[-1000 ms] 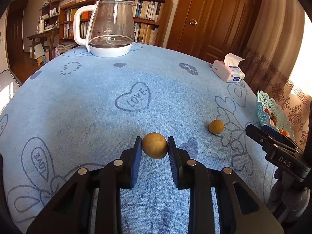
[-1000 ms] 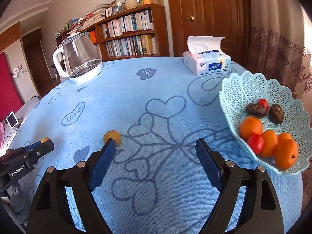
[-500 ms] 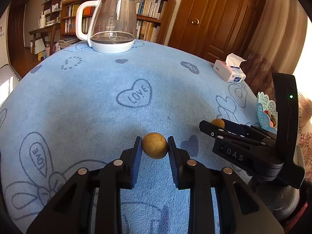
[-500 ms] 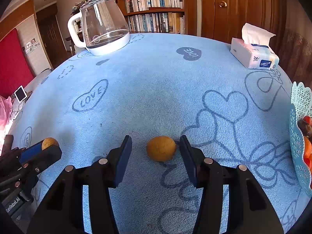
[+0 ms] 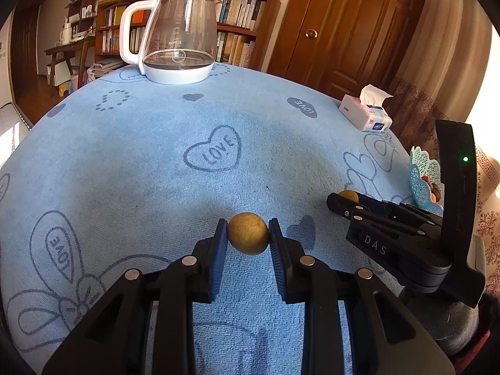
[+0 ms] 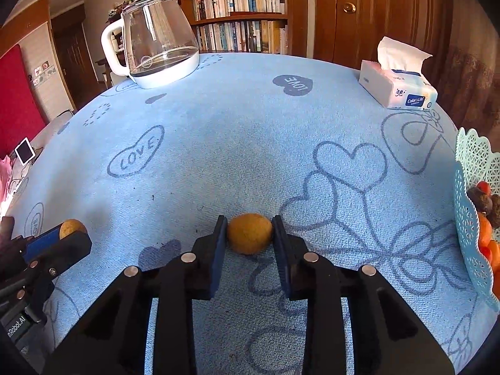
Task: Organize fruits
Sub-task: 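Carry the second kiwi into the basket and open the right gripper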
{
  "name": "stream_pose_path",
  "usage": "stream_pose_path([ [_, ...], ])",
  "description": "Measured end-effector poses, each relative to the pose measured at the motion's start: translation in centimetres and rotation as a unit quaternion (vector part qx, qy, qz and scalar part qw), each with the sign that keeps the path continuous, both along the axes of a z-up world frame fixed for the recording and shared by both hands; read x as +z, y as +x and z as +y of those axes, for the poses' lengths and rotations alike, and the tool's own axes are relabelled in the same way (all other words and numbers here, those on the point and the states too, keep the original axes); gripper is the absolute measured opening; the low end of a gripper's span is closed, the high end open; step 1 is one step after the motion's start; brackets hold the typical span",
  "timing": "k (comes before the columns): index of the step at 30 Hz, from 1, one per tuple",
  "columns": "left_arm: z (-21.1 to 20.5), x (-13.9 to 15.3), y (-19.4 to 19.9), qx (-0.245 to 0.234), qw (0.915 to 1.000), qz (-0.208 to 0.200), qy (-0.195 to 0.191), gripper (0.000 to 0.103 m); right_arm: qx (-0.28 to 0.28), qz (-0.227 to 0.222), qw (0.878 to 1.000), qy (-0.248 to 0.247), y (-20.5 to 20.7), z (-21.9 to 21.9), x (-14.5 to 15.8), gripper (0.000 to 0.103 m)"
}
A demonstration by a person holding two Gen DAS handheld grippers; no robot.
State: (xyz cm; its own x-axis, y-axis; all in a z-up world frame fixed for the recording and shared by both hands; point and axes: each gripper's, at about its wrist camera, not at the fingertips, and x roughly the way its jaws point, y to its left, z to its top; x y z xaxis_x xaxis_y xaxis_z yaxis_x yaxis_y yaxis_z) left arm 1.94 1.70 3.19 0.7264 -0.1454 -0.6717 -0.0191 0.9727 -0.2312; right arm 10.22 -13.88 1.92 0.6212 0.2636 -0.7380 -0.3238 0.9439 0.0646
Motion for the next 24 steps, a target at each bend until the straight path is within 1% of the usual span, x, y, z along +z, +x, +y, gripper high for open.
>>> stream_pose_path([
  [11, -0.1, 0.0, -0.1, -0.001, 1.0000, 0.000, 0.000, 0.027, -0.016, -0.010, 1.000, 0.023, -0.6, -1.2, 0.6, 0.030],
  [24, -0.1, 0.0, -0.1, -0.001, 1.0000, 0.000, 0.000, 0.027, -0.060, -0.044, 0.996, 0.055, -1.0, -4.7, 3.1, 0.030],
])
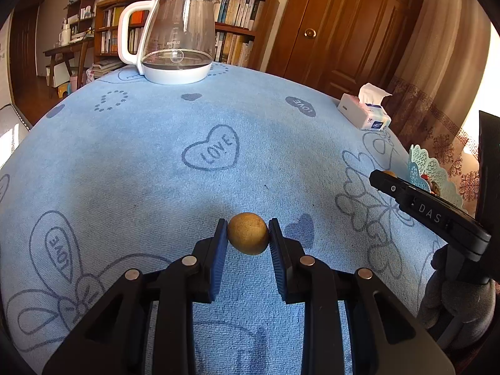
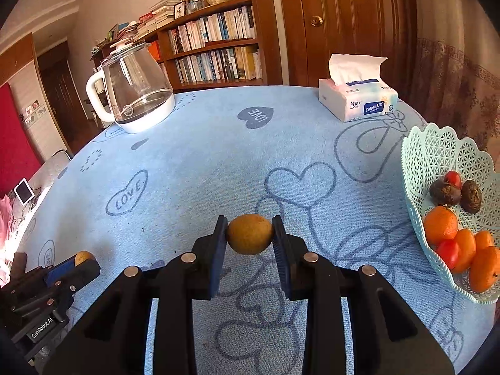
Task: Organize fruits
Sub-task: 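Carry the second kiwi into the basket and open the right gripper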
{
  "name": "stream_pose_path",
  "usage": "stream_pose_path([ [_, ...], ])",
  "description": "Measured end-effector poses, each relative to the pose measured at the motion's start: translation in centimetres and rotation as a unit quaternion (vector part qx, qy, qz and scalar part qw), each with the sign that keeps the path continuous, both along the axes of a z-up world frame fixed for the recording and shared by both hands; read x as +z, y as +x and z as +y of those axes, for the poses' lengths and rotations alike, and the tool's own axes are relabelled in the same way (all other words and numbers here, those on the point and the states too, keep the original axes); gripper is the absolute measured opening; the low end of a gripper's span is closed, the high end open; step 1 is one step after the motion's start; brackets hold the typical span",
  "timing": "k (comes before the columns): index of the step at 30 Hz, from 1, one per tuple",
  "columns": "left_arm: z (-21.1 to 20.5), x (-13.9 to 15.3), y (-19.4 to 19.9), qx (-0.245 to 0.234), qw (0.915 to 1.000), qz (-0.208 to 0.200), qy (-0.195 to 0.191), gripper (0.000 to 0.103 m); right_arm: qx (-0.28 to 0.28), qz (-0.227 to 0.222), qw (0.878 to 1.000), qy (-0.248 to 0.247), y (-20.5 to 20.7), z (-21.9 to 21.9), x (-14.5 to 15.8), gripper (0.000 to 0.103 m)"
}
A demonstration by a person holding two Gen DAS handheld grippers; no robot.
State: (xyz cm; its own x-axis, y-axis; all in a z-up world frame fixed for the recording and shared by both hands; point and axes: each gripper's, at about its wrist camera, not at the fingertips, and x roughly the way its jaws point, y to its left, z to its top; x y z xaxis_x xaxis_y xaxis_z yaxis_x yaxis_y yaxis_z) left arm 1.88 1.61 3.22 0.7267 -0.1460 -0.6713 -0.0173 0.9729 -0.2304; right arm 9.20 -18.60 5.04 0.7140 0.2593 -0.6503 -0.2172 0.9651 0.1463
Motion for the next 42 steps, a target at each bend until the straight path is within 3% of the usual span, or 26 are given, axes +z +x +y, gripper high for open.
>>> stream_pose_path([
  [12, -0.3, 0.0, 0.0, -0.003, 1.0000, 0.000, 0.000, 0.027, -0.104, -0.031, 0.993, 0.050, 0.2, -8.1, 3.1, 0.030],
  [19, -0.4, -0.1, 0.0, -0.006, 1.0000, 0.001, 0.002, 0.027, -0.161, -0.021, 0.984, 0.068, 1.3, -12.5, 3.0, 0.030],
  [27, -0.4, -0.1, 0.0, -0.007, 1.0000, 0.001, 0.002, 0.027, -0.192, 0.004, 0.979, 0.074, 3.1, -14.3, 1.5, 0.030],
  [38, -0.5, -0.2, 0.0, -0.006, 1.0000, 0.001, 0.002, 0.027, -0.218, -0.007, 0.972, 0.092, 2.4, -15.4, 0.9, 0.033],
  [40, -0.5, -0.2, 0.0, -0.007, 1.0000, 0.001, 0.001, 0.027, -0.227, -0.025, 0.970, 0.089, 1.7, -15.5, 1.2, 0.045],
  [42, -0.5, -0.3, 0.1, -0.009, 1.0000, 0.000, 0.000, 0.027, -0.235, -0.046, 0.967, 0.083, 0.9, -15.6, 1.7, 0.048],
])
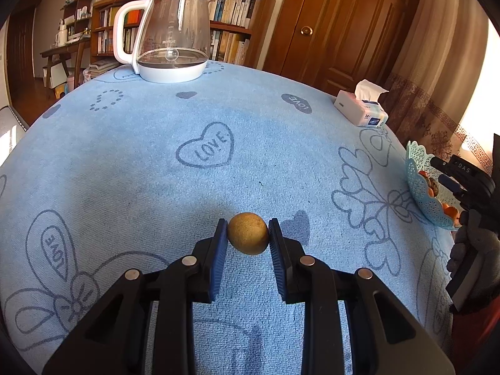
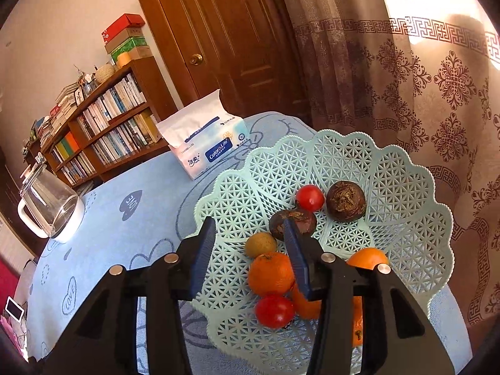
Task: Organize fruits
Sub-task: 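Carry the second kiwi into the basket and open the right gripper, then carry the held kiwi into the basket and open the left gripper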
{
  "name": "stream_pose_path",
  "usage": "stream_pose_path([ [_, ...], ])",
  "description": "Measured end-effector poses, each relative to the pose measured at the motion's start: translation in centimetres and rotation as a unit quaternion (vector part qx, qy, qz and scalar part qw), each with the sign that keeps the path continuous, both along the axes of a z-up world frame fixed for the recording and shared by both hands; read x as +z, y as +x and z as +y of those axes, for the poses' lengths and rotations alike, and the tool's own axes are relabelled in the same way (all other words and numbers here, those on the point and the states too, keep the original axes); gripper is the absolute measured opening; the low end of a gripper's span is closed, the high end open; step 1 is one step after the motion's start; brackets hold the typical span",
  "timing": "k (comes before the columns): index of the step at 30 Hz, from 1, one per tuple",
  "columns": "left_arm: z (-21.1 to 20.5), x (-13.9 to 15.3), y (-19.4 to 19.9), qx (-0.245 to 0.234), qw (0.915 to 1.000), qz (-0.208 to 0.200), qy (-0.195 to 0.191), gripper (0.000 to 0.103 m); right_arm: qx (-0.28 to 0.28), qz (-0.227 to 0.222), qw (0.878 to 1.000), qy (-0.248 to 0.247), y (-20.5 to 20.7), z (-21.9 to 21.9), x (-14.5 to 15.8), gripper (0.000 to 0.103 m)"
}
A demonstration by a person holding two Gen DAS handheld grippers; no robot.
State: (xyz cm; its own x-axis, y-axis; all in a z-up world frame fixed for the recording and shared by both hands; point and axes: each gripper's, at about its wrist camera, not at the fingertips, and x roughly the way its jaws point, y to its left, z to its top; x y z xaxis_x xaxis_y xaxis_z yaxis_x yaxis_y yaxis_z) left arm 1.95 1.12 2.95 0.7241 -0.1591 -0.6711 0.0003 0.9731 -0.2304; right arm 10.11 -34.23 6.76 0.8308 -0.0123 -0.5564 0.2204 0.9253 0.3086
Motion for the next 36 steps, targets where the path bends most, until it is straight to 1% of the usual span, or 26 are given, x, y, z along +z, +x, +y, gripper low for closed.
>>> stream_pose_path([
  [2, -0.1, -0.1, 0.0, -0.002, 1.0000, -0.001, 0.000, 0.027, -0.010, -0.015, 1.000, -0.014, -0.7, 0.0, 0.5, 0.048],
  [3, -0.1, -0.1, 0.0, -0.004, 1.0000, 0.000, -0.001, 0.027, -0.015, -0.021, 0.999, -0.019, -1.1, -0.1, 0.7, 0.050],
  [4, -0.1, -0.1, 0.0, -0.006, 1.0000, 0.001, -0.003, 0.027, -0.021, -0.027, 0.999, -0.022, -1.5, -0.1, 0.8, 0.055],
  [8, -0.1, -0.3, 0.0, -0.012, 0.9999, 0.004, -0.010, 0.027, -0.038, -0.044, 0.998, -0.033, -3.0, -0.6, 1.1, 0.063],
  [9, -0.1, -0.2, 0.1, -0.014, 0.9998, 0.004, -0.011, 0.027, -0.043, -0.047, 0.997, -0.033, -3.4, -0.8, 1.1, 0.068],
  [10, -0.2, -0.3, 0.1, -0.016, 0.9998, 0.003, -0.009, 0.027, -0.048, -0.050, 0.997, -0.031, -3.8, -1.0, 1.1, 0.071],
  [15, -0.8, -0.5, 0.1, -0.026, 0.9996, 0.002, -0.006, 0.027, -0.077, -0.062, 0.995, -0.009, -5.6, -2.9, 1.2, 0.074],
  [18, -1.1, -0.5, 0.1, -0.033, 0.9994, 0.003, -0.008, 0.027, -0.097, -0.071, 0.993, 0.007, -6.5, -4.4, 1.4, 0.082],
  [20, -1.4, -0.4, 0.2, -0.037, 0.9993, 0.003, -0.003, 0.027, -0.104, -0.072, 0.992, 0.014, -6.9, -5.2, 1.5, 0.083],
  [21, -1.5, -0.4, 0.2, -0.039, 0.9992, 0.004, -0.002, 0.027, -0.105, -0.070, 0.992, 0.016, -7.0, -5.5, 1.5, 0.086],
  [22, -1.7, -0.3, 0.3, -0.042, 0.9991, 0.006, -0.002, 0.027, -0.104, -0.067, 0.992, 0.017, -7.1, -5.8, 1.4, 0.092],
  [23, -1.8, -0.3, 0.4, -0.045, 0.9990, 0.008, -0.004, 0.027, -0.102, -0.065, 0.992, 0.019, -7.1, -5.9, 1.3, 0.094],
  [28, -3.5, 0.3, 0.6, -0.066, 0.9978, 0.010, 0.001, 0.027, -0.095, -0.044, 0.994, 0.010, -7.3, -6.6, 0.2, 0.096],
  [29, -4.0, 0.5, 0.7, -0.072, 0.9974, 0.009, 0.003, 0.027, -0.098, -0.044, 0.994, 0.015, -7.5, -6.9, 0.0, 0.096],
  [33, -6.7, 1.5, 1.3, -0.106, 0.9944, 0.005, 0.004, 0.027, -0.128, -0.042, 0.989, 0.062, -8.0, -8.7, -1.2, 0.097],
  [36, -9.2, 2.5, 1.8, -0.136, 0.9907, -0.003, 0.001, 0.027, -0.144, -0.040, 0.987, 0.068, -8.2, -9.0, -1.8, 0.097],
])
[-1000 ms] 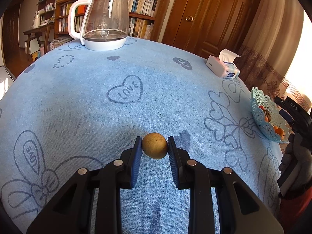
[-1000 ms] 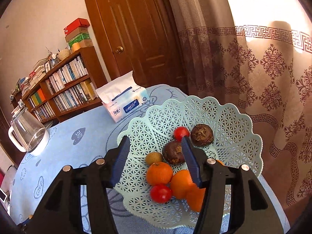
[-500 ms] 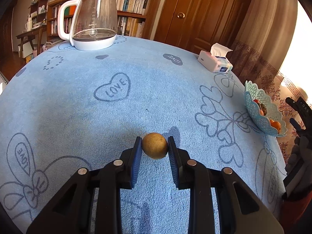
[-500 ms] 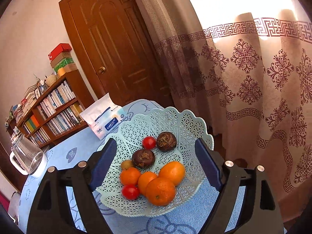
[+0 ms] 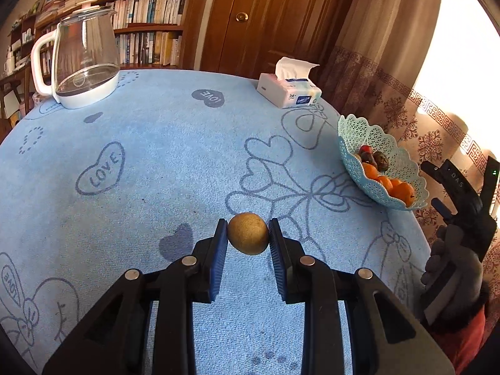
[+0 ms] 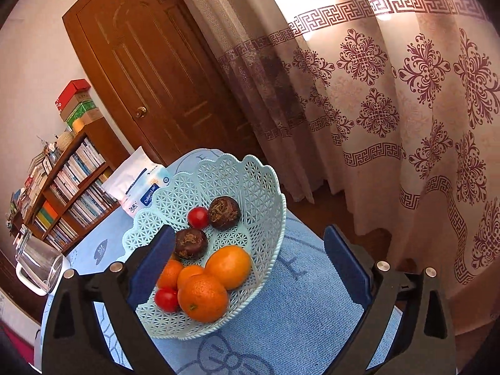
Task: Organize fruits
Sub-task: 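Carry the held kiwi into the basket and open the left gripper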
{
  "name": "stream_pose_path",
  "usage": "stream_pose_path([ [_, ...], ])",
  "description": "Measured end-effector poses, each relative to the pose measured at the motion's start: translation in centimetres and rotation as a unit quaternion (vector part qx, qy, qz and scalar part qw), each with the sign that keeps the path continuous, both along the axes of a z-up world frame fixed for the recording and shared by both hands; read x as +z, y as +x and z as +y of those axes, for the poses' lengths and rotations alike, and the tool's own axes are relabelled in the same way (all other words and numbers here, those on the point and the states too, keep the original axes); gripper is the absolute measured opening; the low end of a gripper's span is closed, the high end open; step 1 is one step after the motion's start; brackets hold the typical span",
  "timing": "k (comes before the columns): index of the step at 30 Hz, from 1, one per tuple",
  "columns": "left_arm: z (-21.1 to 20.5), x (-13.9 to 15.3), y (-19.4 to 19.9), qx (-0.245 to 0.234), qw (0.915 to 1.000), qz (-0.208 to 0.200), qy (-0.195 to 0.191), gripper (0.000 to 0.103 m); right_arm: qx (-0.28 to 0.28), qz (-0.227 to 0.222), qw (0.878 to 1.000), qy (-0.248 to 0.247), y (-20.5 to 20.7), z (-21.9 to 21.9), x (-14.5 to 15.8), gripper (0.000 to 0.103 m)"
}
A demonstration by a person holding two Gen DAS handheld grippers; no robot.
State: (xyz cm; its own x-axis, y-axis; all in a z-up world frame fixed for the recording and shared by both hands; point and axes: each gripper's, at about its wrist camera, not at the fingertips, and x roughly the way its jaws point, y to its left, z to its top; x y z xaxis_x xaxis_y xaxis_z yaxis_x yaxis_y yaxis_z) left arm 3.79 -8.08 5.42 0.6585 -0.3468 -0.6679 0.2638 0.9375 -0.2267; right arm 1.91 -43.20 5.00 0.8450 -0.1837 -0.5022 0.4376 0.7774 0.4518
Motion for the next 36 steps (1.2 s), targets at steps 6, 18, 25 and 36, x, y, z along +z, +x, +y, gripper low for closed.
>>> stream_pose_path([
  [6, -5.1, 1.9, 1.4, -0.054, 0.9982, -0.027, -0.007, 0.027, -0.021, -0.014, 1.000, -0.013, -0.7, 0.1, 0.1, 0.097],
  [18, -14.0, 2.3, 5.1, -0.130, 0.9900, -0.054, 0.009, 0.027, -0.048, -0.035, 0.998, 0.015, -1.9, -1.4, 0.4, 0.097],
  [25, -16.0, 1.5, 6.5, -0.139, 0.9890, -0.049, 0.011, 0.035, -0.046, -0.037, 0.998, 0.016, -1.8, -1.4, 0.3, 0.097],
  [36, -12.2, 1.2, 6.4, -0.075, 0.9962, -0.038, -0.022, 0.069, -0.055, -0.036, 0.998, 0.020, -1.9, -1.6, 0.2, 0.097],
])
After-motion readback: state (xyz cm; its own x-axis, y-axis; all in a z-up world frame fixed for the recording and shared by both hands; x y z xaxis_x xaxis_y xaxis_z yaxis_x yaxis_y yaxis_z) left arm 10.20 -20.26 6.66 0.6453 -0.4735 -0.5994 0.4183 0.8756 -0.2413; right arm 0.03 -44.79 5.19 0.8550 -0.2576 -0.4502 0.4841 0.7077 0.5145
